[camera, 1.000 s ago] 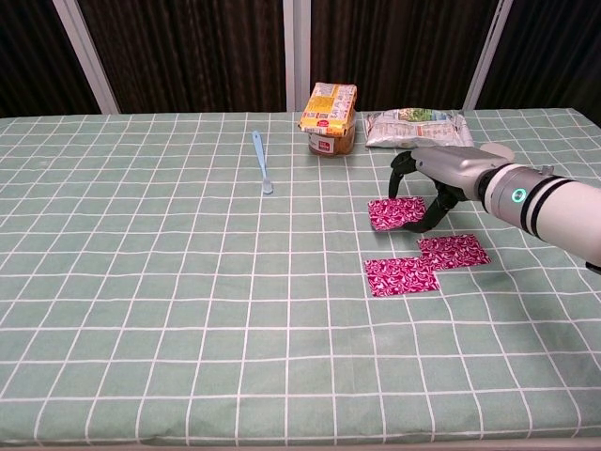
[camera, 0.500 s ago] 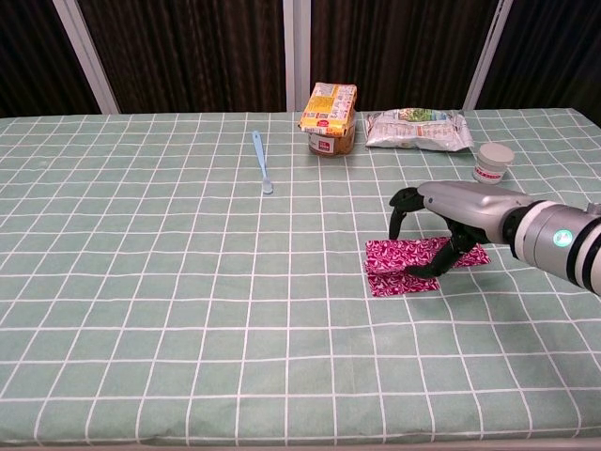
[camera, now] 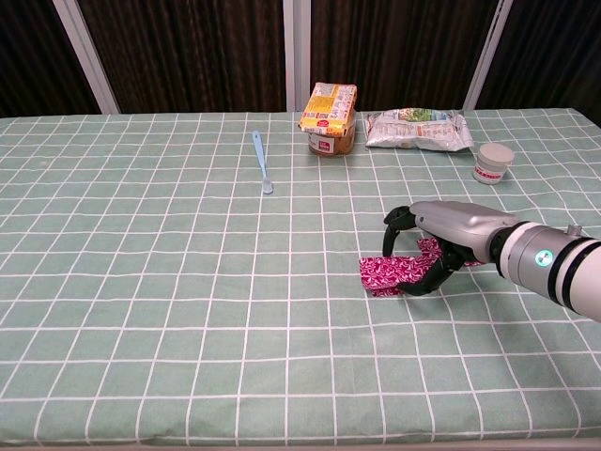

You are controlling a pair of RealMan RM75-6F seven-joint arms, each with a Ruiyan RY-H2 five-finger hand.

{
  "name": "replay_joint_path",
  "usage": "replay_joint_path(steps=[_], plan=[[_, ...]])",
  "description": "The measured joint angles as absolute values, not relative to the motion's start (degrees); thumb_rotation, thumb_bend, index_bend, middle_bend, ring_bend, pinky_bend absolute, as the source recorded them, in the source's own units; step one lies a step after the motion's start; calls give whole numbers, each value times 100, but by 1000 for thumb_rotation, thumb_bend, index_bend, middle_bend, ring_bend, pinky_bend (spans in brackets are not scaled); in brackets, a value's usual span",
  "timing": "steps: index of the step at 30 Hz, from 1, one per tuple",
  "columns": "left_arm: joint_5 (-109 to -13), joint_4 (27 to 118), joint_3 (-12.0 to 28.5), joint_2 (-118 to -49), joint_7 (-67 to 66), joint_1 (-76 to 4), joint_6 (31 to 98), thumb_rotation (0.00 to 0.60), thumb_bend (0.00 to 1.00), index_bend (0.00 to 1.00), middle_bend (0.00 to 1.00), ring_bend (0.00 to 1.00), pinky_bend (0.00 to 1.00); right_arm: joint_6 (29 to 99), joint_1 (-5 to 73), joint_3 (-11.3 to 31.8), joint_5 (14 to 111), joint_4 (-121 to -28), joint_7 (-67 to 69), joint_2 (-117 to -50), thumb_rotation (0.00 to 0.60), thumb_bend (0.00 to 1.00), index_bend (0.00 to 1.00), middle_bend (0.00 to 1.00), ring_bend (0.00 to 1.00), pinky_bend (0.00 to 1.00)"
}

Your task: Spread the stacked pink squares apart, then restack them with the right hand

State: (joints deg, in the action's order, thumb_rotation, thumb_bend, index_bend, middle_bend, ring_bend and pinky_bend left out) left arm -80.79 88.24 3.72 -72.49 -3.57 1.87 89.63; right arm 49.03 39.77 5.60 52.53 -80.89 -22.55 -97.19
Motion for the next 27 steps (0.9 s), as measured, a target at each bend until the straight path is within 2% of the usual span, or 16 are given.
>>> replay_joint_path(steps=[27], plan=[[-8095,8875,374,-7232,-401,178,8953,600,156,209,146,141,145,4769,4005,373,5742,-7951,-2154,-9526,489,213,338,68,0,0]])
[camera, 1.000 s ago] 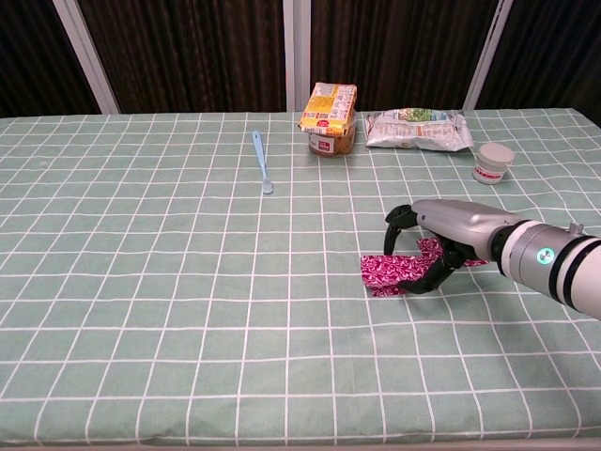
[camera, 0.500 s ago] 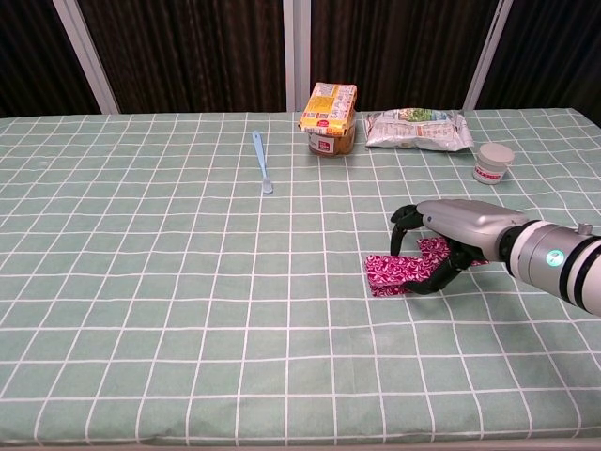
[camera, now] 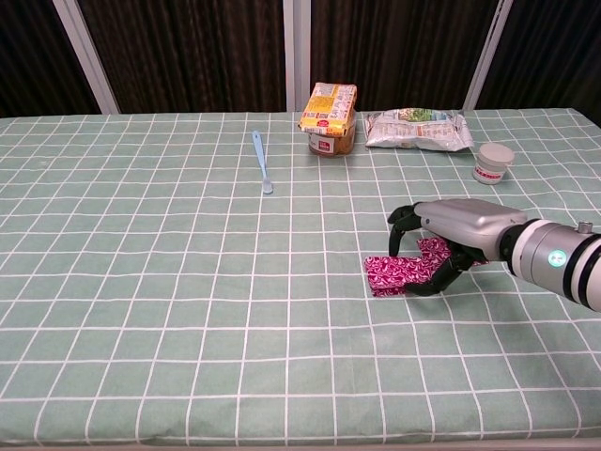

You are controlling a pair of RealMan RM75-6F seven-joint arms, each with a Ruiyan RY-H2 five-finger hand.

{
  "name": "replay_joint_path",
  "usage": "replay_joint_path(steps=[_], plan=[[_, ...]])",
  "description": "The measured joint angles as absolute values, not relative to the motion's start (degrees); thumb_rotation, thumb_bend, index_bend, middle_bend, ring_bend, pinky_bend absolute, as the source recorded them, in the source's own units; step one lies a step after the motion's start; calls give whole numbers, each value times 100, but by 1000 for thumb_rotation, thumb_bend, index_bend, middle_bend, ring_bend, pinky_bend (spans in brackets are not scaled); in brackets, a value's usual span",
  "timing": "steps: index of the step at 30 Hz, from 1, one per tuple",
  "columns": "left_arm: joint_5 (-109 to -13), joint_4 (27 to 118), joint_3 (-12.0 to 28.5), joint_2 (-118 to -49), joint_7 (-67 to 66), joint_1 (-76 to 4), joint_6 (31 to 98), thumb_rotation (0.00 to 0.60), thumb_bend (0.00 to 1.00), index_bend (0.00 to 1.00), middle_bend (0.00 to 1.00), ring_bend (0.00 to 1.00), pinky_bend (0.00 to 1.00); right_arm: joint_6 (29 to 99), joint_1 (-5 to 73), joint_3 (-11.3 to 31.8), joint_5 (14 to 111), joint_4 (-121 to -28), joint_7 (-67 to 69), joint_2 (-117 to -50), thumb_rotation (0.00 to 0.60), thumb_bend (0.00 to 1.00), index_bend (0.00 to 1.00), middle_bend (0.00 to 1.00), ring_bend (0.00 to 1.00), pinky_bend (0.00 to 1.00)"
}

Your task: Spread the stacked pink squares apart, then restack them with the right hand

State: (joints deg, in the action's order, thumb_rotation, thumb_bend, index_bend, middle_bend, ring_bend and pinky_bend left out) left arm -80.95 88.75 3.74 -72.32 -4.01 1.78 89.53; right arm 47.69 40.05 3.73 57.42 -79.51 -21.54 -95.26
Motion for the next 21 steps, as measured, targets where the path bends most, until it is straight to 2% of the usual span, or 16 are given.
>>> replay_joint_path(steps=[21], plan=[[-8090,8875,372,-7233,-408,172,8941,600,156,209,146,141,145,4724,3985,287,6023,-7827,-2088,-9533,466,211,304,65,0,0]])
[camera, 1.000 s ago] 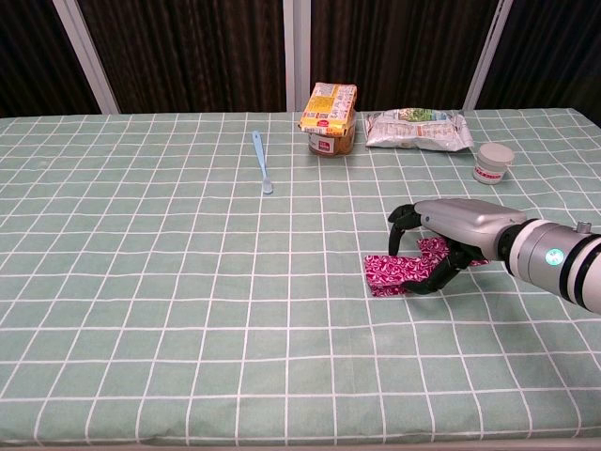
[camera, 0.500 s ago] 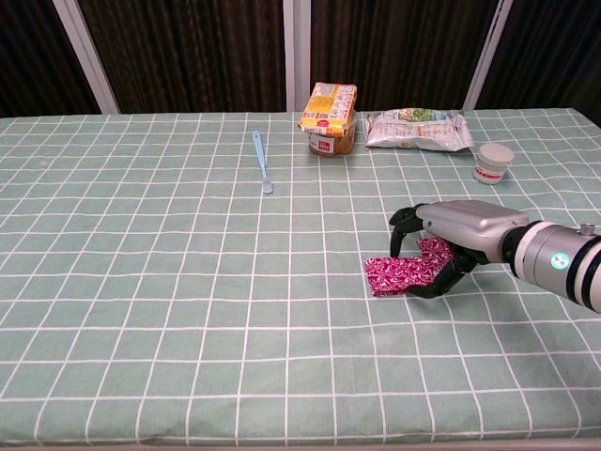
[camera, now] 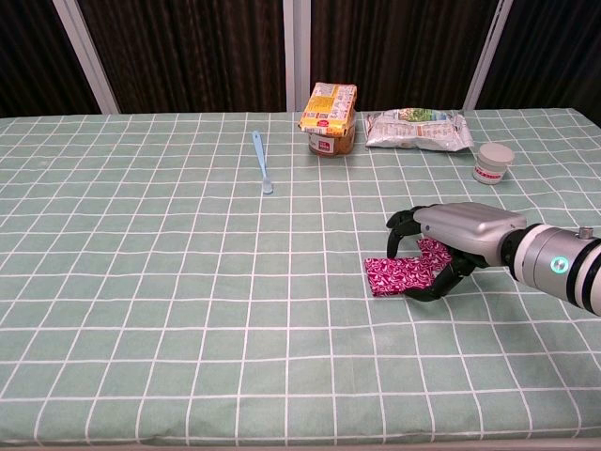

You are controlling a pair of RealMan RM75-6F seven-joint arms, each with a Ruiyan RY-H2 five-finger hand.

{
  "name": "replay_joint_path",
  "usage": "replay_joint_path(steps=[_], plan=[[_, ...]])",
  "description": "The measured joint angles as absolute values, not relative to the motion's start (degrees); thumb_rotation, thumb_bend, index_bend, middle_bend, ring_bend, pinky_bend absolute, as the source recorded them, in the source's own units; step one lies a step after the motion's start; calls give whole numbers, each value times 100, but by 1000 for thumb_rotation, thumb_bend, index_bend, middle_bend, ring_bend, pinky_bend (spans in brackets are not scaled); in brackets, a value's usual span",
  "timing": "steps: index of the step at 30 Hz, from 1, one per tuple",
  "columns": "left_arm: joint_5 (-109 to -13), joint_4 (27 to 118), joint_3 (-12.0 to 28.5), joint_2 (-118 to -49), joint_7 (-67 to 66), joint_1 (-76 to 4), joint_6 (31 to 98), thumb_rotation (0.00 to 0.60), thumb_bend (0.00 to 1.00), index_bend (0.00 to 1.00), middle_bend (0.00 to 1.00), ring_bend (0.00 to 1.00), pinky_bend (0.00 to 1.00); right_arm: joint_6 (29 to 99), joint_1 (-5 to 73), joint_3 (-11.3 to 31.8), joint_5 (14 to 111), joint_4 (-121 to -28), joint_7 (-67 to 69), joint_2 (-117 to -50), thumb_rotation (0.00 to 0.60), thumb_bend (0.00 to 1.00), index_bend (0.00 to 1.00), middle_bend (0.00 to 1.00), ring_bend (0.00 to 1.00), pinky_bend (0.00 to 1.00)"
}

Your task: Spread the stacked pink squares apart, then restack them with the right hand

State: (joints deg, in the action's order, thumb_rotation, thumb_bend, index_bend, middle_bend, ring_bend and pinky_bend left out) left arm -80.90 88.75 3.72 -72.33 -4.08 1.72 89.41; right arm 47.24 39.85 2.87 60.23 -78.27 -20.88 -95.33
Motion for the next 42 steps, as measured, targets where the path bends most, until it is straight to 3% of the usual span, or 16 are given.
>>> replay_joint_path(steps=[6,18,27,42], plan=[[-8086,8883,377,-7234,-424,163,8933,600,156,209,146,141,145,4694,4018,282,6133,-7774,-2099,-9519,456,213,294,64,0,0],[-8090,8880,378,-7235,-415,162,8935,600,156,209,146,141,145,4843,3940,244,6254,-7841,-2128,-9429,461,210,175,54,0,0],[-8107,8860,366,-7254,-384,169,8945,600,156,209,146,141,145,4999,3750,320,6042,-7657,-2039,-9253,454,211,219,54,0,0],[-8109,8918,371,-7224,-442,158,8940,600,156,209,146,141,145,4826,3625,391,6067,-6834,-1675,-9604,459,212,281,61,0,0]])
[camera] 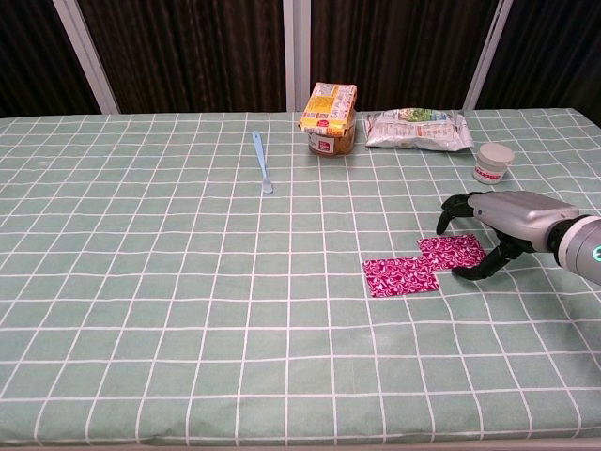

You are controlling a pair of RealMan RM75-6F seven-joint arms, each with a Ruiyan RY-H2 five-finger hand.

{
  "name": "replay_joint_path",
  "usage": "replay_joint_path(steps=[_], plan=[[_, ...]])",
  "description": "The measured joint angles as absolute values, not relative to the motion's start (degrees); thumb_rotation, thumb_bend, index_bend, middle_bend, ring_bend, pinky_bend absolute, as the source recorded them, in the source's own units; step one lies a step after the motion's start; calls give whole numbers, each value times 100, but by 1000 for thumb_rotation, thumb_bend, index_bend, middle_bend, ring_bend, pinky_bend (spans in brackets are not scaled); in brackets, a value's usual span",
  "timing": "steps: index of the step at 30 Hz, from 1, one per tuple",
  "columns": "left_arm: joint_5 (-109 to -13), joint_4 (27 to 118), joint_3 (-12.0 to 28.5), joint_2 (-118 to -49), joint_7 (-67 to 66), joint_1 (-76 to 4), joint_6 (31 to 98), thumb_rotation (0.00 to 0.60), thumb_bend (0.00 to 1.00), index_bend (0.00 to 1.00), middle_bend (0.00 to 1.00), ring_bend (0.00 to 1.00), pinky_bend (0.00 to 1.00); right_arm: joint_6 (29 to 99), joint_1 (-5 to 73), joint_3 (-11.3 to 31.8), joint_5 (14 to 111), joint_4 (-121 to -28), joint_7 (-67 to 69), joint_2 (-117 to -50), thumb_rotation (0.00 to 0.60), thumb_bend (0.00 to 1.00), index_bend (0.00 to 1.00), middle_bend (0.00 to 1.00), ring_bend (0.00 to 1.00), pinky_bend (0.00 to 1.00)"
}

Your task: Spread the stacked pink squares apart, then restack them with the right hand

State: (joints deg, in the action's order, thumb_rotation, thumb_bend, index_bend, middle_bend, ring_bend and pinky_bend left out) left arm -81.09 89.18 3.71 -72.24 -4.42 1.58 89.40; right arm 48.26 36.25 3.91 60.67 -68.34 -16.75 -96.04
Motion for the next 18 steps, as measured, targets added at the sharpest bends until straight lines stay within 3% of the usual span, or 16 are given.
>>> replay_joint_path(steps=[15,18], plan=[[-8093,8881,358,-7239,-400,164,8919,600,155,210,145,141,145,4892,3551,411,6200,-6706,-1758,-9754,457,212,301,71,0,0],[-8089,8876,359,-7245,-388,170,8927,600,155,209,146,141,145,4960,3516,417,6194,-6659,-1831,-9816,487,211,319,83,0,0]])
